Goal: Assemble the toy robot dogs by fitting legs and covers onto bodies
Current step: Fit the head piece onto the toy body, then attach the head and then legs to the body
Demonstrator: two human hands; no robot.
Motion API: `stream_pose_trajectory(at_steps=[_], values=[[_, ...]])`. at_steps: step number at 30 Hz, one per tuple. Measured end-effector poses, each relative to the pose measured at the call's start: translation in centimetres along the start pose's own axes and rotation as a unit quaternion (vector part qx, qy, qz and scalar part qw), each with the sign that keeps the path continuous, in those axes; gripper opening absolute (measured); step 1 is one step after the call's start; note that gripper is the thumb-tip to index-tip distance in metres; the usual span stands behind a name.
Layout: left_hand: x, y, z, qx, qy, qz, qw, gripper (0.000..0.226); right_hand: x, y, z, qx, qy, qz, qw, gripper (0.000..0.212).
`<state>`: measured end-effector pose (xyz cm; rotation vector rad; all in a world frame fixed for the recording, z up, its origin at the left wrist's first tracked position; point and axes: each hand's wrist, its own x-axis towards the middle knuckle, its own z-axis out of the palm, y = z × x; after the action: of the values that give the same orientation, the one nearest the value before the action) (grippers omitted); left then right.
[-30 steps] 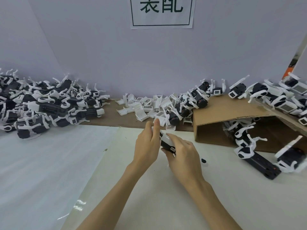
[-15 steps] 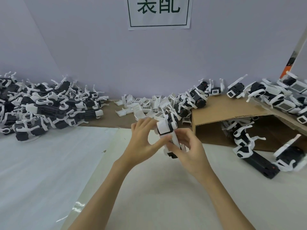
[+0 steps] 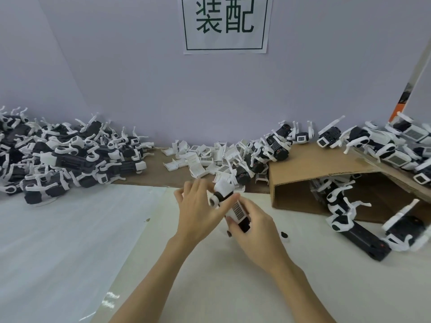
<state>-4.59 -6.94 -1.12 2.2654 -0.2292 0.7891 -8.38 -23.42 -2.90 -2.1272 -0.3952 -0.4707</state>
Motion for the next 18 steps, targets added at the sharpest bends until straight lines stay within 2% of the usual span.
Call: stream_pose_trajectory(at_steps=[2, 4, 5, 6, 8, 9, 11, 13, 15, 16, 17, 18], values=[[0.3, -0.3, -0.8, -0.067, -0.049, 0.035, 0.996, 0.066, 0.0, -0.2, -0.3, 0.047, -0.048, -0.010, 0.998, 0.044], [0.4, -0.5, -1.1, -0.166, -0.095, 0.006, 0.982, 0.049, -0.2, -0.4, -0.3, 0.104, -0.061, -0.003, 0.993, 0.043], [0.5, -0.5, -1.0, -0.185, -0.076, -0.020, 0.980, 0.041, -0.3, -0.5, -0.1, 0.115, -0.065, 0.004, 0.991, 0.045], [0.6, -0.5, -0.8, -0.193, -0.042, -0.059, 0.979, 0.046, -0.4, -0.7, 0.2, 0.107, -0.072, 0.011, 0.992, 0.050], [0.9, -0.5, -0.8, -0.183, 0.000, -0.159, 0.970, 0.072, -0.6, -0.7, 0.7, 0.042, -0.094, 0.030, 0.994, 0.063], [1.2, -0.7, -0.9, -0.165, 0.005, -0.201, 0.966, 0.086, -0.6, -0.8, 1.0, 0.007, -0.099, 0.041, 0.994, 0.062], [1.4, -1.0, -1.5, -0.141, -0.030, -0.249, 0.958, 0.100, -0.4, -1.1, 1.0, -0.027, -0.088, 0.066, 0.994, 0.050], [1.5, -0.8, -2.3, -0.178, -0.072, -0.248, 0.950, 0.098, 0.0, -1.5, 0.5, -0.006, -0.076, 0.096, 0.992, 0.041], [1.7, -1.3, -2.8, -0.222, -0.060, -0.224, 0.947, 0.095, 1.6, -1.8, -0.8, 0.078, -0.057, 0.145, 0.985, 0.040], [1.9, -1.8, -3.2, -0.239, -0.032, -0.222, 0.945, 0.088, 3.0, -1.9, -1.9, 0.165, -0.031, 0.174, 0.970, 0.043], [2.2, -2.3, -3.8, -0.253, 0.006, -0.230, 0.940, 0.082, 4.6, -1.8, -3.6, 0.288, 0.002, 0.195, 0.938, 0.048], [2.5, -3.1, -4.3, -0.262, 0.043, -0.242, 0.933, 0.078, 6.1, -1.9, -5.6, 0.434, 0.035, 0.187, 0.881, 0.056]])
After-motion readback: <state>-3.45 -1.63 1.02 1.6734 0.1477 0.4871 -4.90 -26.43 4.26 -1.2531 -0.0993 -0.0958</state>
